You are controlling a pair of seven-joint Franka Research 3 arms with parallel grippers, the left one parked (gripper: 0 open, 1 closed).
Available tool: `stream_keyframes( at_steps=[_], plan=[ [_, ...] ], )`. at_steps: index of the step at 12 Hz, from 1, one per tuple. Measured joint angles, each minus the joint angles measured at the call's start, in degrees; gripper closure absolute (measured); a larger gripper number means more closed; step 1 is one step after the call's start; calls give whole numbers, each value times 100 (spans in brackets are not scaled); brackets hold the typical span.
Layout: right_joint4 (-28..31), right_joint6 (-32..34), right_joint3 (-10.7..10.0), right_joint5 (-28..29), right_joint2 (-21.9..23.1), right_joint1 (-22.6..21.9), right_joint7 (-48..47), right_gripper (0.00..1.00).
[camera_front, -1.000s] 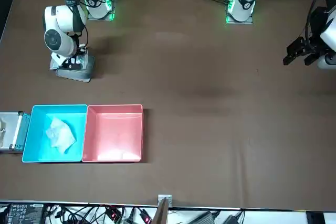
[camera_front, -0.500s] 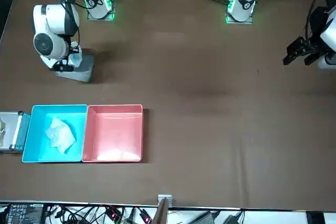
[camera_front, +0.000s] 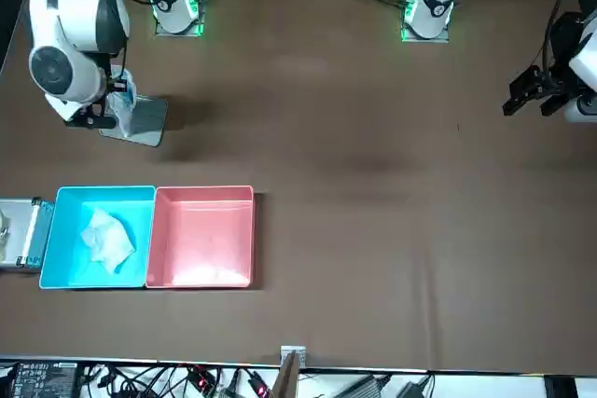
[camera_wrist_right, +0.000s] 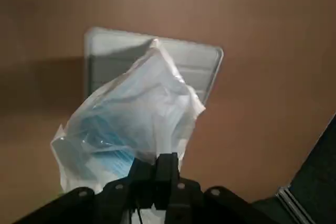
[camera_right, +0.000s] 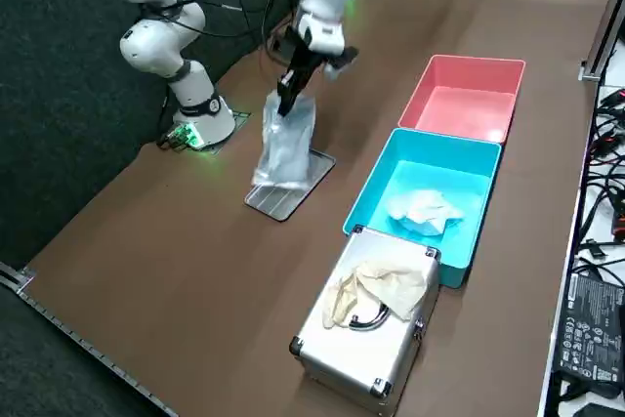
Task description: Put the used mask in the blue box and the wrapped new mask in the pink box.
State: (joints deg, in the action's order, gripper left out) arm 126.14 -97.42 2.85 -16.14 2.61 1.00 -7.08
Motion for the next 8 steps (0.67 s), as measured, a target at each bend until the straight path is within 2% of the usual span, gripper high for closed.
stream_keyframes(
  at_steps=[4,8],
  plan=[
    [-1066,213,8,518,-53,-181,-38,98],
    [-1984,231,10,785,-300,-289,-335,98]
  ],
)
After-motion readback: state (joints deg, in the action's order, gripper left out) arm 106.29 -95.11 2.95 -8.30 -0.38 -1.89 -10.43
